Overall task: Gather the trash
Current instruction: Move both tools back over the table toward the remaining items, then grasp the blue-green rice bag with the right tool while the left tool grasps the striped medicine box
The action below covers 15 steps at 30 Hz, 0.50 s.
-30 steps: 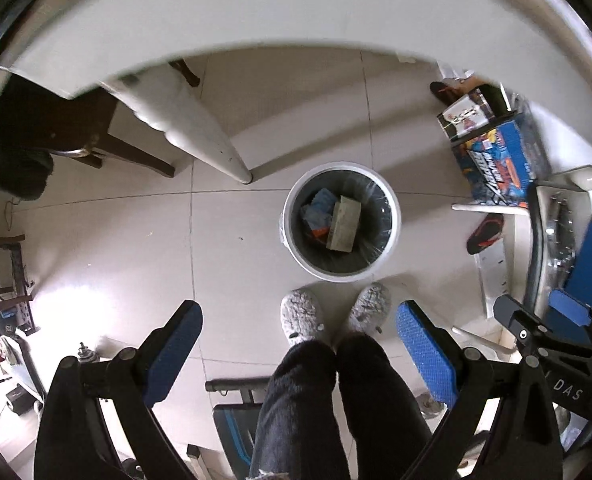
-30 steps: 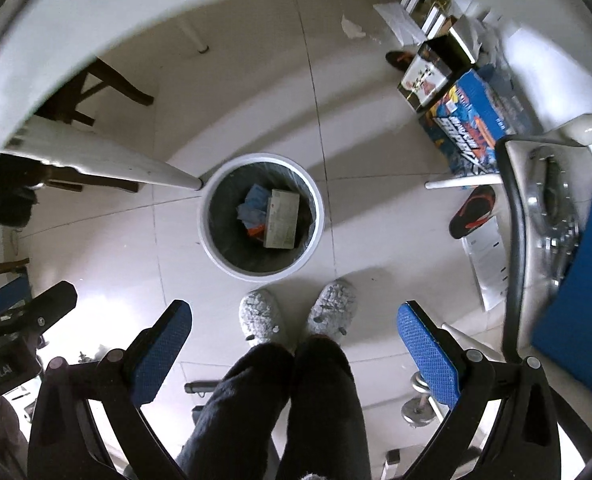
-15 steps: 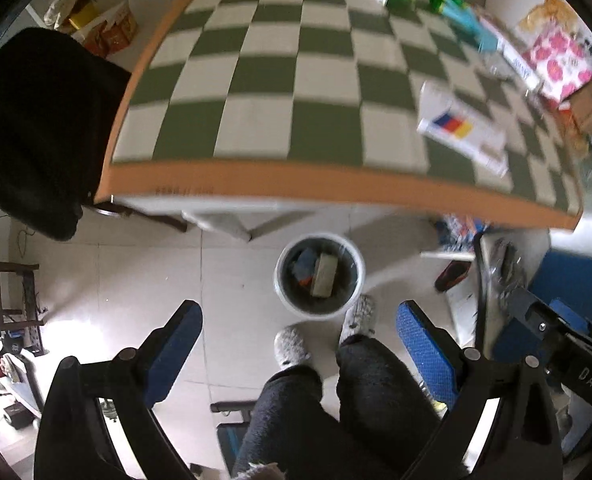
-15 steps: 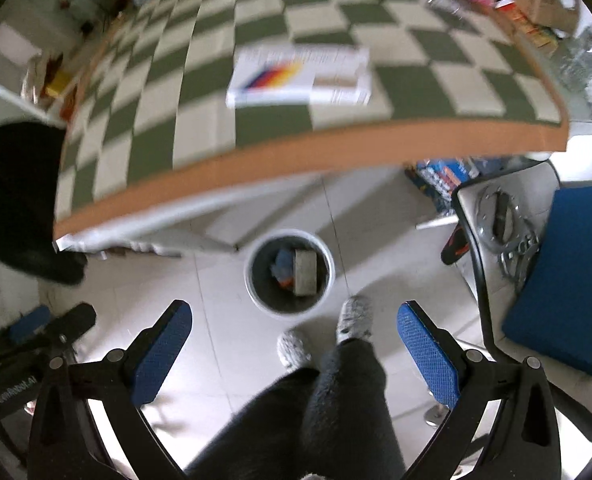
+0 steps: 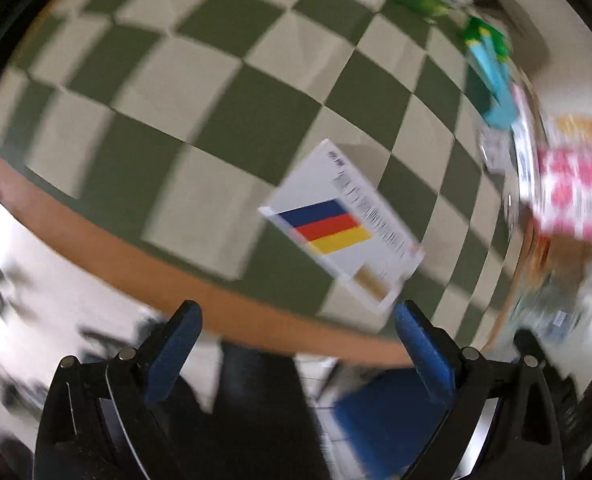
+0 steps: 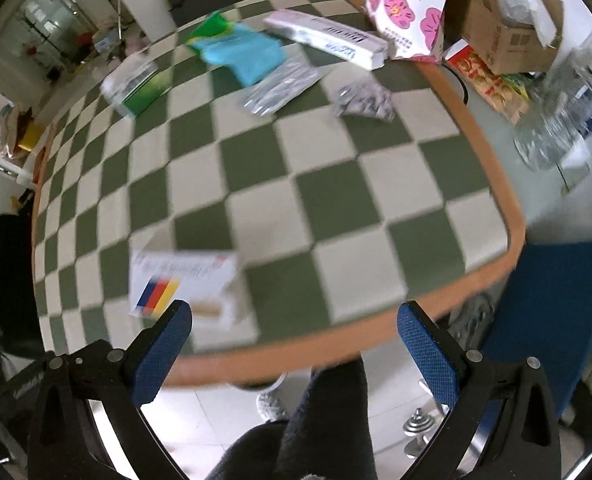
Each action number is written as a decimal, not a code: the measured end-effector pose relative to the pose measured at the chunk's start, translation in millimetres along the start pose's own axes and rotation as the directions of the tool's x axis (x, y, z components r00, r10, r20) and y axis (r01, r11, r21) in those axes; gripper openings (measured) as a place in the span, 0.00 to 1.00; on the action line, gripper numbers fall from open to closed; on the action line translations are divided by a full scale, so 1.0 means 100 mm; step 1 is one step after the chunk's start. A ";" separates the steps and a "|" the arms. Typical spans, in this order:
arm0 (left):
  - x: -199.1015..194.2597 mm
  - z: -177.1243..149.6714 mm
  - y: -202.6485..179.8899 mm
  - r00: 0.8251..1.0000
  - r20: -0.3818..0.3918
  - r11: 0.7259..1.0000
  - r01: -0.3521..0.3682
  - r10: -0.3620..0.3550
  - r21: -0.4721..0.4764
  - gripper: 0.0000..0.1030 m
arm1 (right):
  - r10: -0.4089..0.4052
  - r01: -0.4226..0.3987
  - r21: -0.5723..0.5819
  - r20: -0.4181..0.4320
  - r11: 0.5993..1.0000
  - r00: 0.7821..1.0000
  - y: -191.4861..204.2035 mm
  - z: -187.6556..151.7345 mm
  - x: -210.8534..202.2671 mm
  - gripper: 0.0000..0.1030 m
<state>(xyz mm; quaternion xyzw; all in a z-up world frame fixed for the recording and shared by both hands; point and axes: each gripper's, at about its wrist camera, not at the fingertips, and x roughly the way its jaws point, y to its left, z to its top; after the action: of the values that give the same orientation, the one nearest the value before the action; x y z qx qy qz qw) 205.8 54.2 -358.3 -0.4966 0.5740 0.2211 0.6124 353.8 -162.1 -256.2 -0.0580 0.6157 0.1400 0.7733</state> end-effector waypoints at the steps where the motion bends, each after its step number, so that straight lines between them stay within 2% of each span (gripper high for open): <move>1: 0.12 0.08 -0.05 1.000 -0.017 0.998 0.025 -0.026 -0.062 0.95 | -0.008 0.008 -0.003 -0.009 1.000 1.000 -0.08 0.16 0.07 1.00; 3: 0.30 0.20 -0.13 0.998 -0.043 0.987 0.031 -0.038 -0.155 0.95 | -0.009 0.009 -0.006 -0.016 1.000 1.000 -0.18 0.38 0.17 1.00; 6: 0.52 0.34 -0.19 0.997 -0.062 0.957 0.025 -0.045 -0.288 0.95 | -0.018 0.017 -0.020 -0.042 1.000 0.999 -0.32 0.72 0.33 1.00; 9: 0.66 0.45 -0.25 0.997 -0.075 0.932 -0.040 0.014 -0.361 0.90 | -0.019 0.016 -0.048 -0.064 0.999 0.998 -0.39 1.01 0.49 1.00; 10: 0.65 0.47 -0.29 0.997 -0.063 0.929 -0.053 0.032 -0.366 0.88 | -0.019 0.015 -0.055 -0.067 0.998 0.998 -0.39 1.06 0.51 1.00; 12: 0.61 0.52 -0.44 0.994 -0.038 0.943 -0.112 0.105 -0.313 0.69 | -0.019 0.014 -0.076 -0.072 0.997 0.997 -0.38 1.19 0.59 1.00; 15: 0.55 0.66 -0.70 0.982 0.015 0.972 -0.186 0.190 -0.140 0.57 | -0.013 0.005 -0.094 -0.087 0.996 0.996 -0.33 1.31 0.69 1.00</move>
<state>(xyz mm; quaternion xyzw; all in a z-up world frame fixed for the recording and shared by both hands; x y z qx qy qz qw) 309.9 65.9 -394.5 -0.4780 0.5930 0.3244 0.5610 499.7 -149.5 -295.4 -0.1029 0.6414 0.1626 0.7426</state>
